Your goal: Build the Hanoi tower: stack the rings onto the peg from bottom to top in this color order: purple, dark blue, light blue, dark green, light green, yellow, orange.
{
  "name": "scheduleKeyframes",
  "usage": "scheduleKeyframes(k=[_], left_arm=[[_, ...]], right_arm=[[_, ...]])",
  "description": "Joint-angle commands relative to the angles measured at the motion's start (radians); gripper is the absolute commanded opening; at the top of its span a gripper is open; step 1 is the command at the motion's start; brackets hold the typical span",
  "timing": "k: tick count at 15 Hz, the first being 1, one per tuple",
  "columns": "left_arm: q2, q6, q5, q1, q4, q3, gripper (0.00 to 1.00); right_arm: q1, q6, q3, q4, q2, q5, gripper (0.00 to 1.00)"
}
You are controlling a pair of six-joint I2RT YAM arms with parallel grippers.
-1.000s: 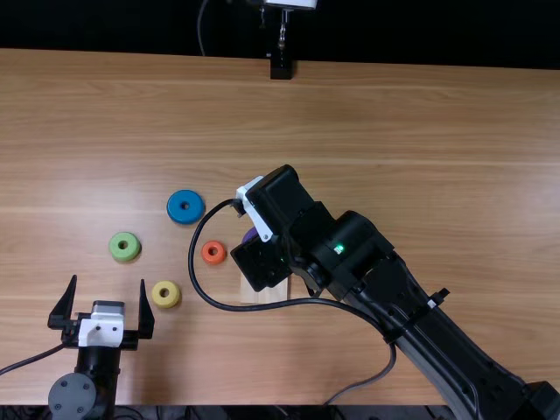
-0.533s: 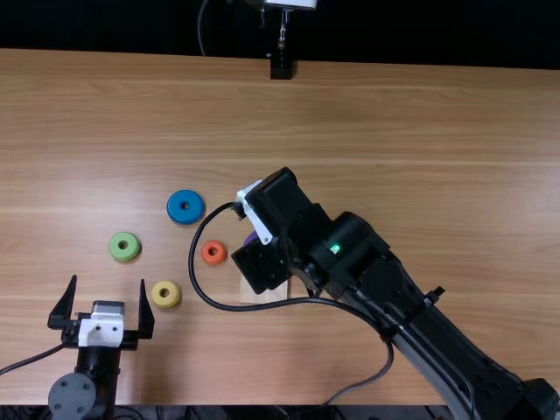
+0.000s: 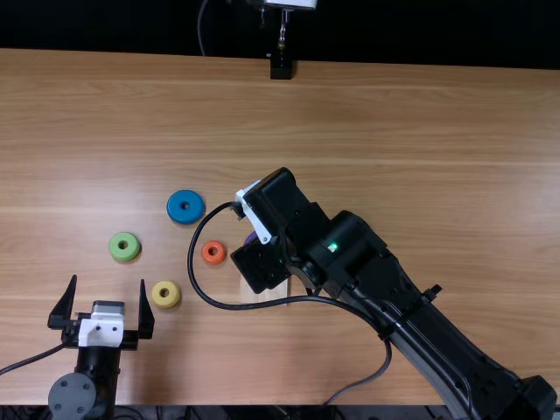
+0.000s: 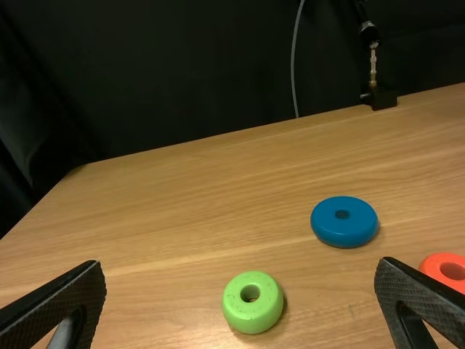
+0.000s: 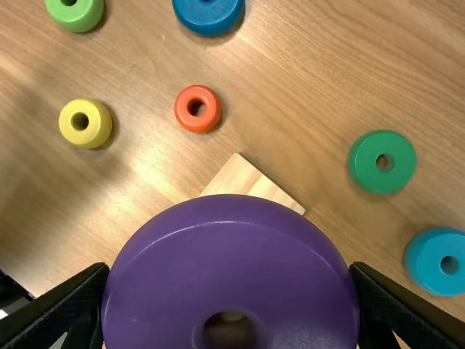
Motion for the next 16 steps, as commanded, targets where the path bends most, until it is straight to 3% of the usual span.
scheduleKeyframes(k=[1,9,13,16], left_arm=[[-0.010,-0.008,-0.006,0.008,-0.034,-0.011,1.00],[-0.010,-0.008,-0.006,0.008,-0.034,-0.011,1.00],[-0.010,-0.008,-0.006,0.008,-0.034,-0.011,1.00],[-0.010,-0.008,-0.006,0.009,-0.034,-0.011,1.00]], right_arm=[[-0.011,0.001,-0.006,0.003,0.013,0.007,1.00],[-0.027,-0.003,0.007,0.198,0.010,0.009,1.00],[-0.188,-0.001,-0.022,0.411,0.005,0.009,1.00],[-0.302,0.001,-0.162,0.649,-0.053,0.007,1.00]])
